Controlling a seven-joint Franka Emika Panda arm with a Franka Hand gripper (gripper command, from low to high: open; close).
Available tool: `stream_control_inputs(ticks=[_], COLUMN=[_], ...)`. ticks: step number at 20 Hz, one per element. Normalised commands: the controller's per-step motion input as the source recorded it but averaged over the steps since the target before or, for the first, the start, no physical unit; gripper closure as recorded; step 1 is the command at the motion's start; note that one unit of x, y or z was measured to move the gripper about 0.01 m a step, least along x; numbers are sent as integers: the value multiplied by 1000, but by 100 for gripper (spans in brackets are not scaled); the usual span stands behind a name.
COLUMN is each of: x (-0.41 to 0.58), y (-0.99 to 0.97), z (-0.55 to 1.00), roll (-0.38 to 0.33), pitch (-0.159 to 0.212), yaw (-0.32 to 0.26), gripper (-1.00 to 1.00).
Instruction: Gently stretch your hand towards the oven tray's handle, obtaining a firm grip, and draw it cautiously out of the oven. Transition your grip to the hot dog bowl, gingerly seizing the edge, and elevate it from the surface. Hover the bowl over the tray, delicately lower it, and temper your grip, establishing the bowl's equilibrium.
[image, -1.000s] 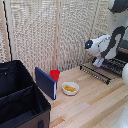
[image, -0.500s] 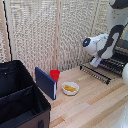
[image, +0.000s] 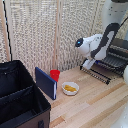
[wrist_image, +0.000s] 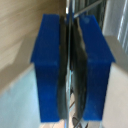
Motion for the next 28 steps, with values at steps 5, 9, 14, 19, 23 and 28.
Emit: stream_control_inputs(ticks=[5,9,14,19,23,28], x=[27,91,117,205,191,0], y=[208,103,189,269,331,226], z=[-43,-38,120,471,689,638], roll=[10,0,6,-1,6,116], pitch=[0,-5,-33,21,0,-14], yaw=[-7,-16,-55,-94,-202,-250], gripper=[-100,-100,-100,-100,-100,-100])
